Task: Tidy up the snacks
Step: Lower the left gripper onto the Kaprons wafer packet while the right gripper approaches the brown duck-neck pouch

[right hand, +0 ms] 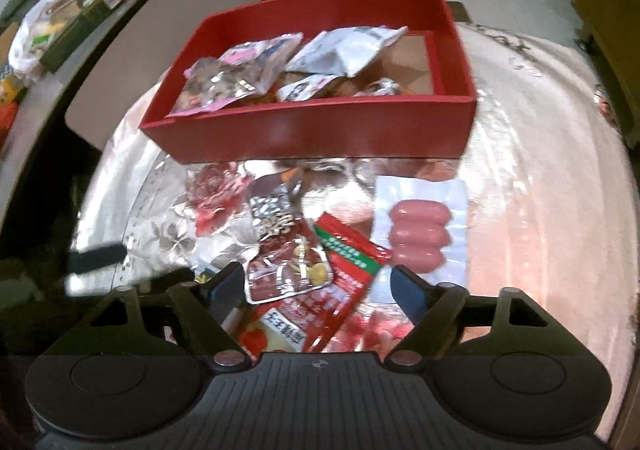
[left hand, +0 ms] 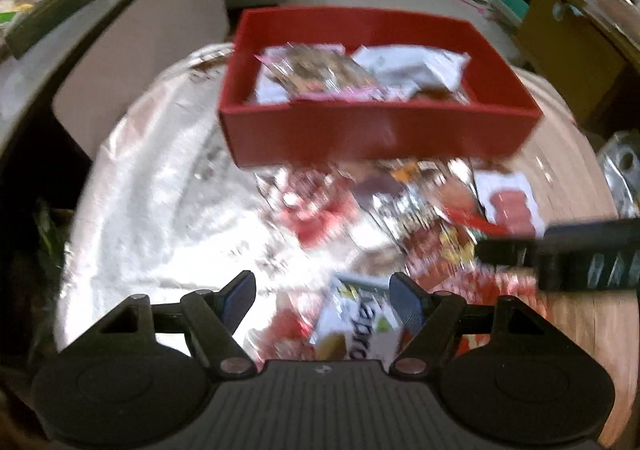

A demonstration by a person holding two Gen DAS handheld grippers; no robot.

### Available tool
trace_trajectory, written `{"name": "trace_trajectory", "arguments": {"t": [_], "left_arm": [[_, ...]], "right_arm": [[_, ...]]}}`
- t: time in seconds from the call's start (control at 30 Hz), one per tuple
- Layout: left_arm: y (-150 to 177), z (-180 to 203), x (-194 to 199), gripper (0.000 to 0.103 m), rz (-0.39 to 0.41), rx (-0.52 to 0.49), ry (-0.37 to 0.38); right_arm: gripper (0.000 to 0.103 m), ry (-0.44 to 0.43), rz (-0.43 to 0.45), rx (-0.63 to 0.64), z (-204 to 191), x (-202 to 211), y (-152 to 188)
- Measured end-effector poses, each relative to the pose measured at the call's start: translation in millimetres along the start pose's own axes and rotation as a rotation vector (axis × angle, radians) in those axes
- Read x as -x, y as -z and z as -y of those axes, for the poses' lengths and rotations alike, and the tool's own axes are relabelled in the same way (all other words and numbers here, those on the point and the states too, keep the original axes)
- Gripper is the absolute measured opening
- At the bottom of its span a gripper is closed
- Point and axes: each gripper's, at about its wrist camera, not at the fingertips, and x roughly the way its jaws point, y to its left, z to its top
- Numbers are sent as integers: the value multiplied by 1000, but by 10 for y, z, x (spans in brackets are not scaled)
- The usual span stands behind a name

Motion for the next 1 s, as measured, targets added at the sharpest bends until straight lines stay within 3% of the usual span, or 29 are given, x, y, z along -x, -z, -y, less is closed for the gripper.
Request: {"name": "trace_trajectory", "arguments": {"t": [0.17, 0.33, 0.63, 0.77, 0.87, 0.93, 1.0], "left_arm": [[74, 39, -118, 68, -57, -8, -1], [129, 60, -185, 70, -85, 3, 17], [213, 54, -276, 88, -87, -22, 23], [229, 101, -345, 89, -104, -42, 15], [243, 120, -314, 81, -97, -57, 22], [254, 120, -263, 66, -89, -62, 24], [260, 88, -215, 56, -84, -57, 12]], "right_arm": [[89, -11, 51, -50, 192, 174, -41], [89, -22, 49, -71, 301, 175, -57], [90, -48, -2, 23, -15, -43, -128], [90, -30, -26, 71, -228, -219, -215], [90, -41, -43, 103, -387, -318, -241], [90, -43, -52, 130, -481, -395, -249], [90, -29, -63, 147, -536, -476, -260]]}}
